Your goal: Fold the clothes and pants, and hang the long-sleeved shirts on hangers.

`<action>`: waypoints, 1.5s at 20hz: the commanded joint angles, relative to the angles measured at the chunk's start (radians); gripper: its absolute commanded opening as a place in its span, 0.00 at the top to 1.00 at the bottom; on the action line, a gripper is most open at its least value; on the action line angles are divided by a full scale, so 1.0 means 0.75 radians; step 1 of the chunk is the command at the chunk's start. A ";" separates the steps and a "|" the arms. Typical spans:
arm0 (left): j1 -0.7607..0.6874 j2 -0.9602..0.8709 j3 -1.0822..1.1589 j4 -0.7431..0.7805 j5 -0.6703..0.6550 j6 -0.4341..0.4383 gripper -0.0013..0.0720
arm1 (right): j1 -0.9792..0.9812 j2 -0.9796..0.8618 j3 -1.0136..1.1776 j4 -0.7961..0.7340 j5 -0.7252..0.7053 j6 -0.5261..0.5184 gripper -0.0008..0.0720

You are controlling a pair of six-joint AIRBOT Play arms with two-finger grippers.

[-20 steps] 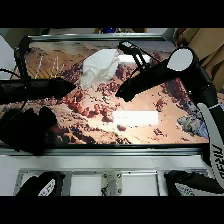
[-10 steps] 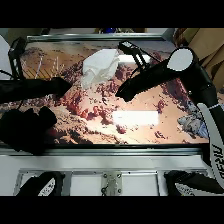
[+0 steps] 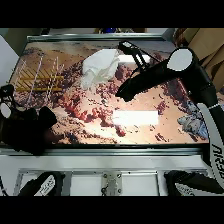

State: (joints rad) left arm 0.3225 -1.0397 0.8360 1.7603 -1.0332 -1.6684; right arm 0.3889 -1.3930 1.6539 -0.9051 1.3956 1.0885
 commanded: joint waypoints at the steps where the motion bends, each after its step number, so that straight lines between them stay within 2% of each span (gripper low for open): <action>1: 0.126 -0.174 -0.121 0.036 0.139 -0.021 0.02 | 0.002 -0.001 -0.001 0.001 0.000 0.000 0.95; 5: 0.134 -0.327 -0.121 0.030 0.126 -0.022 0.02 | 0.002 -0.001 -0.001 0.001 0.000 0.000 0.95; 6: 0.134 -0.343 -0.121 0.025 0.120 -0.026 0.15 | 0.002 -0.001 -0.001 0.001 0.000 0.000 0.95; 8: 0.132 -0.325 -0.121 0.018 0.100 -0.046 0.79 | 0.002 -0.001 -0.001 0.001 0.000 0.000 0.95; 9: 0.125 -0.280 -0.120 -0.010 0.090 -0.041 0.96 | 0.002 -0.001 -0.001 0.001 0.000 0.001 0.95; 12: -0.001 0.002 -0.120 -0.146 0.009 -0.029 0.96 | 0.002 -0.001 -0.001 0.001 0.000 0.000 0.95; 16: -0.378 0.451 -0.120 -0.396 -0.126 -0.042 0.96 | 0.002 -0.001 -0.001 0.016 -0.003 0.001 0.95; 18: -0.630 0.611 -0.119 -0.440 -0.123 -0.116 0.96 | 0.002 -0.001 -0.002 0.095 -0.003 0.001 0.95; 20: -0.880 0.681 -0.095 -0.416 -0.119 -0.268 0.96 | 0.002 -0.002 -0.001 0.204 0.001 -0.002 0.95; 22: -1.083 0.656 -0.023 -0.418 -0.093 -0.369 0.96 | -0.016 0.005 0.017 0.208 -0.001 -0.022 0.95; 26: -1.363 0.376 0.221 -0.419 0.053 -0.389 0.96 | -0.173 0.077 0.063 -0.060 -0.072 0.176 0.95; 27: -1.402 0.285 0.290 -0.419 0.097 -0.379 0.96 | -0.221 0.108 0.063 -0.150 -0.099 0.242 0.95; 30: -1.470 -0.028 0.559 -0.441 0.168 -0.201 0.96 | -0.368 0.212 0.063 -0.397 -0.169 0.433 0.95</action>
State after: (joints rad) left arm -0.7040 -0.8822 1.0954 1.4452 -0.9775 -1.8980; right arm 0.2047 -1.2957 1.6966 -1.0164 1.3228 1.2694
